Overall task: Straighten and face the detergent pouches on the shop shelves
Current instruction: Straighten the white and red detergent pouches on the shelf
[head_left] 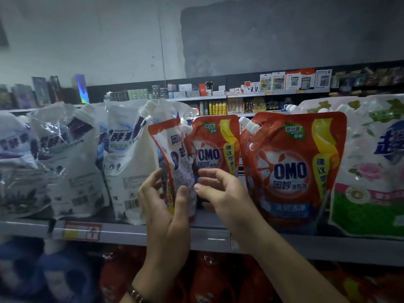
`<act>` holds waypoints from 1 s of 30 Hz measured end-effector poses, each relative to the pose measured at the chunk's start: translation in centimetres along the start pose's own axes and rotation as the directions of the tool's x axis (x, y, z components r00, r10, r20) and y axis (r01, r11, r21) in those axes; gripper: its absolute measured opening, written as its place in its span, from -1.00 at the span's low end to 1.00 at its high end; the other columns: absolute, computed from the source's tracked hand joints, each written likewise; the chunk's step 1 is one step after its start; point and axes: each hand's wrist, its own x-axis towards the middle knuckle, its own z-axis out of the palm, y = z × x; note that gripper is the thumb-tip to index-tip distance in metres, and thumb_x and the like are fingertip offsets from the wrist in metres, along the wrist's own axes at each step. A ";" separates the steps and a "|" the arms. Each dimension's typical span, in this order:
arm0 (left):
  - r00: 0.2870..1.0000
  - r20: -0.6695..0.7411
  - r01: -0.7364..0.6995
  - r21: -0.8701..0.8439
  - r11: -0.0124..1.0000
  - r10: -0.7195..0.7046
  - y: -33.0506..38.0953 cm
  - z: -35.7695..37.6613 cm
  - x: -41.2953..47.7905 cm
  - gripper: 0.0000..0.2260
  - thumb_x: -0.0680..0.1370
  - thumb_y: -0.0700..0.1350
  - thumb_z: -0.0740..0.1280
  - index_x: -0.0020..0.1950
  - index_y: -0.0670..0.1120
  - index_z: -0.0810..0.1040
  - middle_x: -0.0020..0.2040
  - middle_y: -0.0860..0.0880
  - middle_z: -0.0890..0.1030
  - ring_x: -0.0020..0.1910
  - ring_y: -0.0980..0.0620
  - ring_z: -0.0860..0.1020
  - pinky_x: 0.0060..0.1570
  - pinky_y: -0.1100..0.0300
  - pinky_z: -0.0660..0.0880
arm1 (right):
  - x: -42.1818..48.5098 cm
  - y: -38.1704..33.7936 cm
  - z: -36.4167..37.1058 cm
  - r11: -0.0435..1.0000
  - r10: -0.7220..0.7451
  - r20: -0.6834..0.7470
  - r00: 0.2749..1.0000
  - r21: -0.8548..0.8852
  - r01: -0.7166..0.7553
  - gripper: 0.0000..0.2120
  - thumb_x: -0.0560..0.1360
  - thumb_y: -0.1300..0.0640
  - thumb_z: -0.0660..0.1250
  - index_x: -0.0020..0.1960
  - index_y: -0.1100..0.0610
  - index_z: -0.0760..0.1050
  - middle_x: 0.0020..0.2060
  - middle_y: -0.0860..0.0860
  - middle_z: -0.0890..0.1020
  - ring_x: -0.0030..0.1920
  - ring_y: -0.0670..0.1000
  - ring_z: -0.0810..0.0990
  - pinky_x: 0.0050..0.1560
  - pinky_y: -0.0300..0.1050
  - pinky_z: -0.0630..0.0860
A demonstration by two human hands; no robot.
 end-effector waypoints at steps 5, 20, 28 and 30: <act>0.994 0.077 0.088 -0.171 0.981 -0.075 -0.3 0.9 0.3 -0.41 0.65 0.31 0.16 0.63 0.12 0.26 0.54 0.14 0.46 0.52 0.12 0.45 0.52 -0.11 0.42 | 1.7 0.4 0.5 0.993 -0.046 0.036 0.998 -0.110 0.050 -0.55 0.59 0.06 0.50 0.45 -0.03 0.52 0.35 -0.09 0.59 0.39 -0.11 0.52 0.44 -0.03 0.50; 0.971 0.155 0.221 -0.274 0.936 -0.184 0.4 1.8 1.2 -0.36 0.57 0.48 0.12 0.57 0.22 0.41 0.45 0.11 0.59 0.44 0.10 0.55 0.45 -0.13 0.48 | 3.3 0.1 1.5 0.972 -0.095 0.103 0.990 -0.207 0.115 -0.55 0.58 -0.01 0.49 0.43 -0.10 0.48 0.15 -0.32 0.60 0.14 -0.33 0.57 0.30 -0.21 0.55; 0.963 0.205 0.217 -0.201 0.955 -0.175 -1.0 1.3 1.5 -0.48 0.56 0.54 0.03 0.37 0.42 0.54 0.38 0.09 0.62 0.45 0.01 0.53 0.46 -0.15 0.44 | 3.4 0.1 2.6 0.929 -0.195 -0.019 0.981 -0.324 0.179 -0.38 0.51 -0.29 0.42 0.52 -0.15 0.44 0.27 -0.15 0.65 0.24 -0.14 0.64 0.29 0.01 0.64; 0.960 0.216 0.228 -0.236 0.945 -0.177 -1.0 1.0 1.5 -0.52 0.59 0.49 0.05 0.30 0.36 0.60 0.34 0.01 0.63 0.40 -0.03 0.58 0.40 -0.15 0.50 | 3.6 0.0 2.8 0.906 -0.247 -0.067 0.967 -0.370 0.206 -0.31 0.48 -0.39 0.39 0.54 -0.17 0.41 0.20 -0.11 0.70 0.19 -0.11 0.69 0.23 0.01 0.67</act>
